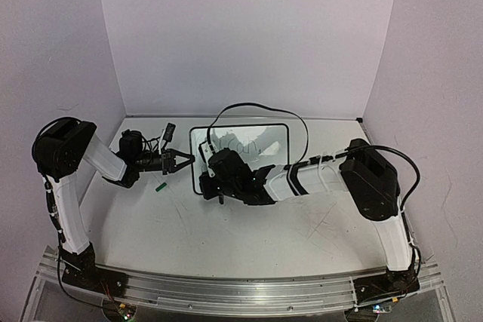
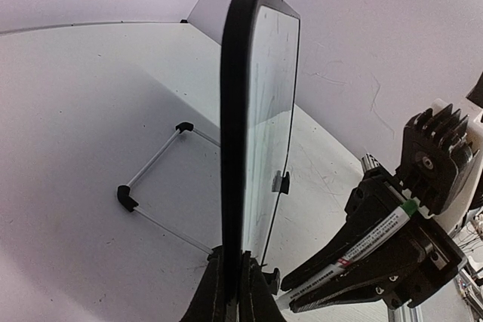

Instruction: Write a sentence on the whiteboard

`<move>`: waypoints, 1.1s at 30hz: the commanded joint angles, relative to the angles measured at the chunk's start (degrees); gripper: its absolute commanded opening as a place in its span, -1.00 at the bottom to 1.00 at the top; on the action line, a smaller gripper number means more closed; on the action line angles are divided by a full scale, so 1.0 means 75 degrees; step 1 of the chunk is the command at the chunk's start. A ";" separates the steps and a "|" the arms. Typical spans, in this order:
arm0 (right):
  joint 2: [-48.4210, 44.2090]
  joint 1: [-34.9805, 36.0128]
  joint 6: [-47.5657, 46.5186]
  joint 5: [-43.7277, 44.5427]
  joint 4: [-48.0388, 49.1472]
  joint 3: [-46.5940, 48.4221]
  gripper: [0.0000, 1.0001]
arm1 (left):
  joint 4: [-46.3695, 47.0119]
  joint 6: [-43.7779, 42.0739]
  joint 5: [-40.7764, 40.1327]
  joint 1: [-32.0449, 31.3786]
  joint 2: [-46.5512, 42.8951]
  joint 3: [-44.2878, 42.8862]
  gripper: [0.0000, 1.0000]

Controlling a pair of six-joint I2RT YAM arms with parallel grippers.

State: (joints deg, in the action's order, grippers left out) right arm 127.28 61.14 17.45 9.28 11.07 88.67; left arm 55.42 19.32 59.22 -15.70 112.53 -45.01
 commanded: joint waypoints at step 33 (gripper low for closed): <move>-0.1860 -0.0398 -0.0269 0.0749 0.0329 -0.1388 -1.00 | -0.0264 -0.0174 -0.0371 0.0033 -0.0194 -0.0079 -1.00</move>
State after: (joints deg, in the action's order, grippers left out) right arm 111.84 58.98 15.51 14.56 12.44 77.10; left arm 54.92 19.29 59.35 -15.75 112.46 -44.99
